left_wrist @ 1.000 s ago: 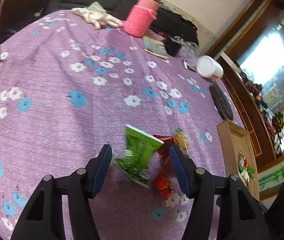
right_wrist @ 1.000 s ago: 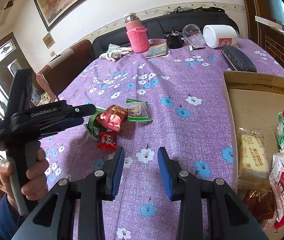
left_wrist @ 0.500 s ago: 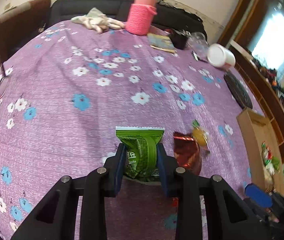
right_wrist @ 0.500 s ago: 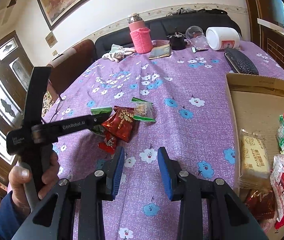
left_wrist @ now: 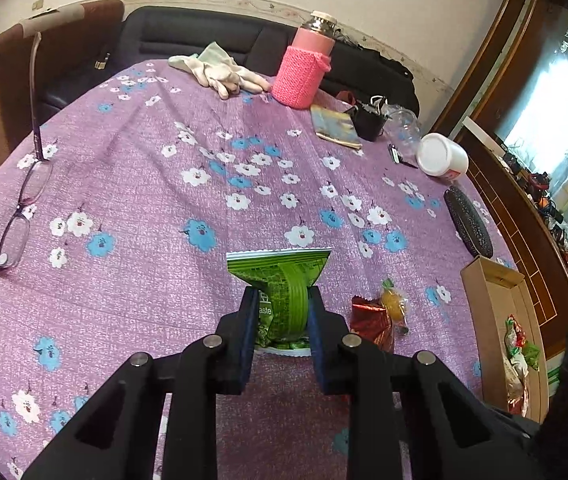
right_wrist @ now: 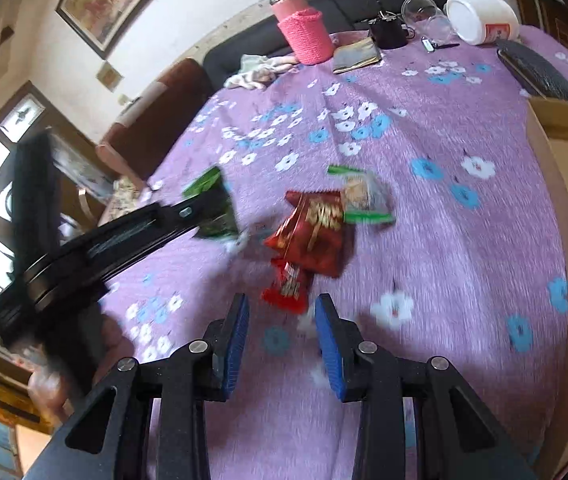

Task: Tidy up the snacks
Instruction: 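Grasp the green packet with the left tool while the right tool grasps a small red packet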

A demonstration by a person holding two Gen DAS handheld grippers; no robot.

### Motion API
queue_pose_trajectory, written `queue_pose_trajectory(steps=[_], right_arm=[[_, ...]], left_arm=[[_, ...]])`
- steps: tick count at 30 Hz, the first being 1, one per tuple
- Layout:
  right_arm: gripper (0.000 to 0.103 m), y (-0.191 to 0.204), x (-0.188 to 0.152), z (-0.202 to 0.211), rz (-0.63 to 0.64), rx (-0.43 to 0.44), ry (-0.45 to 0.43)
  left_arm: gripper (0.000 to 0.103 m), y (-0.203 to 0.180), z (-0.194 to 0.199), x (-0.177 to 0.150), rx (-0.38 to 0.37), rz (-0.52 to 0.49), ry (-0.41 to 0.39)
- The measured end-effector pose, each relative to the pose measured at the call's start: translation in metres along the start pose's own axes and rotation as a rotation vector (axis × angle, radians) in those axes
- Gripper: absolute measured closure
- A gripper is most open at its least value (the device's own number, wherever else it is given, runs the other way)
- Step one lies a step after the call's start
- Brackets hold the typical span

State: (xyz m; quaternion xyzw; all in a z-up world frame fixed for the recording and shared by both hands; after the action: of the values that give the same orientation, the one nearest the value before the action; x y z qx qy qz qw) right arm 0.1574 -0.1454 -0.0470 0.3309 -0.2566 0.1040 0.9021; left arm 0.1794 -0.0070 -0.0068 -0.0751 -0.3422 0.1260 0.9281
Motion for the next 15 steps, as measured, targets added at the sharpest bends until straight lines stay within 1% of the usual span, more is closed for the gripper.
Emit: queue_pose_trajectory(steps=[2, 4, 6, 7, 8, 9, 10, 13, 15], right_arm=[[0.065, 0.001, 0.005, -0.011, -0.009, -0.003, 0.019], [0.065, 0.003, 0.007, -0.023, -0.003, -0.029, 0.04], [0.065, 0.004, 0.007, -0.033, 0.023, -0.08, 0.059], [0.067, 0.005, 0.005, -0.035, 0.041, -0.109, 0.051], [0.074, 0.006, 0.004, -0.034, 0.053, -0.115, 0.045], [0.078, 0.007, 0.001, -0.035, 0.065, -0.116, 0.051], [0.08, 0.007, -0.002, -0.034, 0.071, -0.117, 0.048], [0.08, 0.007, -0.009, -0.02, 0.079, -0.082, 0.035], [0.081, 0.007, -0.013, -0.003, 0.096, -0.065, -0.016]], left_arm=[[0.081, 0.001, 0.002, 0.001, -0.001, 0.004, -0.005], [0.081, 0.002, 0.002, 0.001, -0.01, 0.006, -0.001], [0.081, 0.001, 0.003, 0.001, -0.011, 0.005, -0.001], [0.081, 0.0, 0.003, 0.0, -0.013, 0.001, 0.0], [0.081, 0.0, 0.003, 0.0, -0.014, 0.0, 0.0], [0.081, -0.001, 0.003, 0.0, -0.014, -0.001, 0.0], [0.081, -0.002, 0.004, -0.001, -0.016, -0.004, 0.0], [0.081, -0.006, 0.005, -0.003, -0.017, -0.019, 0.0], [0.081, -0.01, 0.005, -0.004, -0.022, -0.032, 0.001]])
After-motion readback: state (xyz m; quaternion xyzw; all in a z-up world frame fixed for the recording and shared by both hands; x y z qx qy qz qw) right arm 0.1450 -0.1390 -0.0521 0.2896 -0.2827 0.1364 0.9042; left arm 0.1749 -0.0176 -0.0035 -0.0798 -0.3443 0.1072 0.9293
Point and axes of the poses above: each gripper's, at about its wrist camera, not at the fingertips, and z roughly against the way its jaws point, y to its left, x to its top, the point moved 5 cm from there along -z, roughly the way its jaws point, and after that the axes turned 6 degrees about x, right-handed, at the moved point
